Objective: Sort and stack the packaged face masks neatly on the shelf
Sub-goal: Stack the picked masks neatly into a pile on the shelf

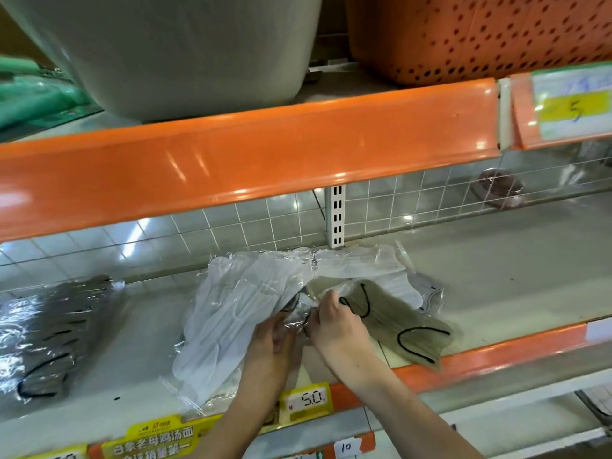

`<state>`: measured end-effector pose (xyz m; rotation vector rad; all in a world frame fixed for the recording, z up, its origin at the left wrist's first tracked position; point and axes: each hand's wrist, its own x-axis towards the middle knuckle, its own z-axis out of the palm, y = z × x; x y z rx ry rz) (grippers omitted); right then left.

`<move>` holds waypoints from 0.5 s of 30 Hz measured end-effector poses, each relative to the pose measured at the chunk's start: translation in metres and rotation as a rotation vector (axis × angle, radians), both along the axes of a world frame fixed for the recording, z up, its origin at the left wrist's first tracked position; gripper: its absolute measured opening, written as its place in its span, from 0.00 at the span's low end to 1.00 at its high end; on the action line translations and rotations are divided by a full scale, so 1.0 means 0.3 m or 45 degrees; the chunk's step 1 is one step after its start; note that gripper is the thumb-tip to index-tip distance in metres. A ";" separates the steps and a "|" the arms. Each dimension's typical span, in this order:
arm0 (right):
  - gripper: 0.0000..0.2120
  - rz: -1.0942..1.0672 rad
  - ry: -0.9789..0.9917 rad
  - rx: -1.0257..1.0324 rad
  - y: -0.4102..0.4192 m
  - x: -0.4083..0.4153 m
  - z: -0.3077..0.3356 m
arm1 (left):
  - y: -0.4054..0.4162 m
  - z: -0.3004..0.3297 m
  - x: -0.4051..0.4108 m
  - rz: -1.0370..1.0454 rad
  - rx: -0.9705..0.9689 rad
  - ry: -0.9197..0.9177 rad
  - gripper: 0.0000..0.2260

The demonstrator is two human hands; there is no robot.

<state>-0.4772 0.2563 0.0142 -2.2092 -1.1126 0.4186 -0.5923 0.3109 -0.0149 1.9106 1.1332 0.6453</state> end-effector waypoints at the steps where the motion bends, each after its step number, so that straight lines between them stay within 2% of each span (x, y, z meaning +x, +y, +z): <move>1: 0.07 -0.021 -0.001 0.020 -0.009 0.003 0.010 | -0.003 0.019 0.005 0.029 -0.089 -0.044 0.13; 3: 0.10 -0.048 -0.030 0.066 -0.032 0.006 0.033 | -0.009 0.042 0.018 0.066 -0.396 -0.275 0.10; 6: 0.05 -0.029 0.028 0.192 -0.054 -0.002 0.039 | -0.032 0.079 0.038 0.038 -0.919 -0.670 0.12; 8: 0.06 -0.043 0.074 0.230 -0.057 -0.013 0.029 | -0.036 0.098 0.048 -0.044 -1.109 -0.777 0.10; 11: 0.24 -0.017 -0.112 0.082 -0.060 -0.031 0.010 | -0.029 0.117 0.054 -0.178 -1.339 -0.916 0.16; 12: 0.27 -0.043 -0.163 0.082 -0.065 -0.034 0.014 | -0.027 0.122 0.055 -0.182 -1.394 -0.941 0.18; 15: 0.24 -0.098 -0.296 0.315 -0.082 -0.025 0.061 | -0.028 0.133 0.051 -0.149 -1.574 -1.027 0.25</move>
